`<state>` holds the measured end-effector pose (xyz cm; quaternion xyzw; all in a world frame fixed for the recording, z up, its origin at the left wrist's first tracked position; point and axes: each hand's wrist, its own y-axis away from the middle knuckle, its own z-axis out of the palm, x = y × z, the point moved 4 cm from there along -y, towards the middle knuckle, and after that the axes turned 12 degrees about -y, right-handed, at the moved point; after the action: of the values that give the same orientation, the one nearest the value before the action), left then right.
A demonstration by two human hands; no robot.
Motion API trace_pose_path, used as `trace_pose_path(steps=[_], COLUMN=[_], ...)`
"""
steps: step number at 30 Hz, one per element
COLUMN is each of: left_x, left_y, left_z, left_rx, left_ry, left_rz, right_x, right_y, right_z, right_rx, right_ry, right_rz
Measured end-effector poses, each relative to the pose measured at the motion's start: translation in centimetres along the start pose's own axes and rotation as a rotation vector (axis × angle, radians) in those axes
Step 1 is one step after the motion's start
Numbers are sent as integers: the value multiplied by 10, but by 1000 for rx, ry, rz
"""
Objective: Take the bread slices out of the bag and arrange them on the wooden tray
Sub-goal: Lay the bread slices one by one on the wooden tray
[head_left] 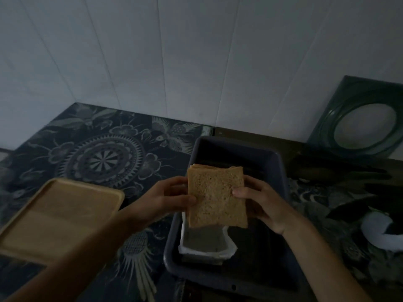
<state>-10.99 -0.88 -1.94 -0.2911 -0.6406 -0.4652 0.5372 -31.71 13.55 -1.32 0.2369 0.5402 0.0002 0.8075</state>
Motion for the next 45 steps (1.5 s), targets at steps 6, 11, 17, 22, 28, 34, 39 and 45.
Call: trace_pose_path(steps=[6, 11, 17, 22, 28, 34, 39, 45], left_x=[-9, -19, -33, -53, -93, -154, -205, -255], left_y=[27, 51, 83, 109, 129, 139, 145, 157], left_z=[-33, -82, -151, -208, -263, -297, -302, -288], left_rx=[126, 150, 139, 132, 120, 129, 152, 225], left_ry=[43, 58, -26, -36, 5, 87, 222, 391], left_rz=[-23, -22, -52, -112, -194, -314, -407, -530], right_x=[11, 18, 34, 60, 101, 138, 160, 183], right_y=[-19, -34, -58, -89, -131, -171, -195, -219], right_z=[46, 96, 165, 218, 265, 294, 308, 315], right_rx=[-1, 19, 51, 81, 117, 189, 181, 100], right_ry=[21, 43, 50, 67, 99, 214, 290, 409], right_rz=[26, 47, 71, 119, 201, 242, 311, 421])
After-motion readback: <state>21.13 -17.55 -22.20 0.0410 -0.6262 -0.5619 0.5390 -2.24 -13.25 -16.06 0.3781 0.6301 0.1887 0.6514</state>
